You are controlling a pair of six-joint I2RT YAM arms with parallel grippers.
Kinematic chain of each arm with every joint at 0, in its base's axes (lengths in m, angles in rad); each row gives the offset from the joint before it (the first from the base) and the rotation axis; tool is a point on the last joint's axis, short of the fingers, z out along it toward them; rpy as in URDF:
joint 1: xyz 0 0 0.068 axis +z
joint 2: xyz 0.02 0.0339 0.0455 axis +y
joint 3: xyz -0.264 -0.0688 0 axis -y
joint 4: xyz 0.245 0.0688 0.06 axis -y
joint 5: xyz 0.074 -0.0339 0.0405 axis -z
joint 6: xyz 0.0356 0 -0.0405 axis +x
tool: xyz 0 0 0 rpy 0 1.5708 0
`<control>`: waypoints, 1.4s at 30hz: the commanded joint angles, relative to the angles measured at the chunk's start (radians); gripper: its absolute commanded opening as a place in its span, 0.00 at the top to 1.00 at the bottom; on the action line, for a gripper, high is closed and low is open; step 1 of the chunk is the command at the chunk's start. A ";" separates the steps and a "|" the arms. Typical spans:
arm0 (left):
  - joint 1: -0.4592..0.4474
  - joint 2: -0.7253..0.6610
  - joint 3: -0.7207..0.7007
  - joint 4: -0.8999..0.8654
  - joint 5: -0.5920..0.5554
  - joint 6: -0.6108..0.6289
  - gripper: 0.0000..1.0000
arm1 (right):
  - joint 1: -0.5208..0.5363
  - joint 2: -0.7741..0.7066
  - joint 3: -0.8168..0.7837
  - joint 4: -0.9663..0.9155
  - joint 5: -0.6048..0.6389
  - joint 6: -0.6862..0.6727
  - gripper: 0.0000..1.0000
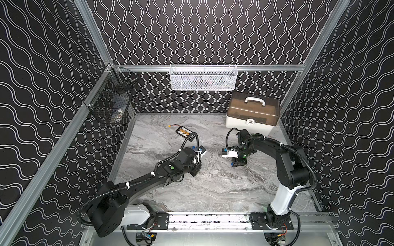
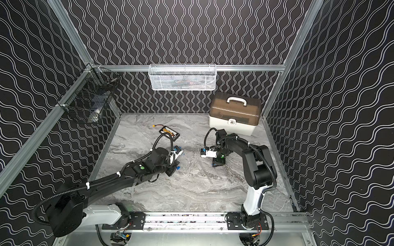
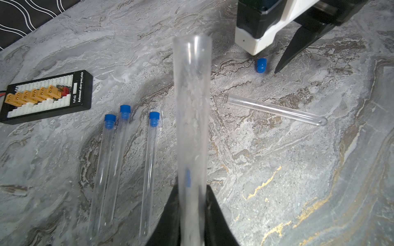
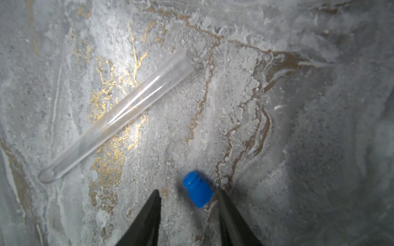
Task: Insert stoppers into test tubes
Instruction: Pick up the stopper from the center of the board.
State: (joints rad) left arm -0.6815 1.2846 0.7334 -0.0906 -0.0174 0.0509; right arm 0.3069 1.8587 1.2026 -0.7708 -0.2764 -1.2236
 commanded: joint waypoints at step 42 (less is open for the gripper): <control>0.027 -0.015 -0.011 0.022 0.027 -0.003 0.92 | 0.034 -0.024 -0.132 0.094 0.069 -0.003 0.81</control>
State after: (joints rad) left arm -0.6579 1.2751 0.7193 -0.0906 0.0040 0.0502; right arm 0.3386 1.8179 1.0840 -0.6437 -0.2481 -1.2289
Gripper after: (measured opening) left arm 0.183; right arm 0.192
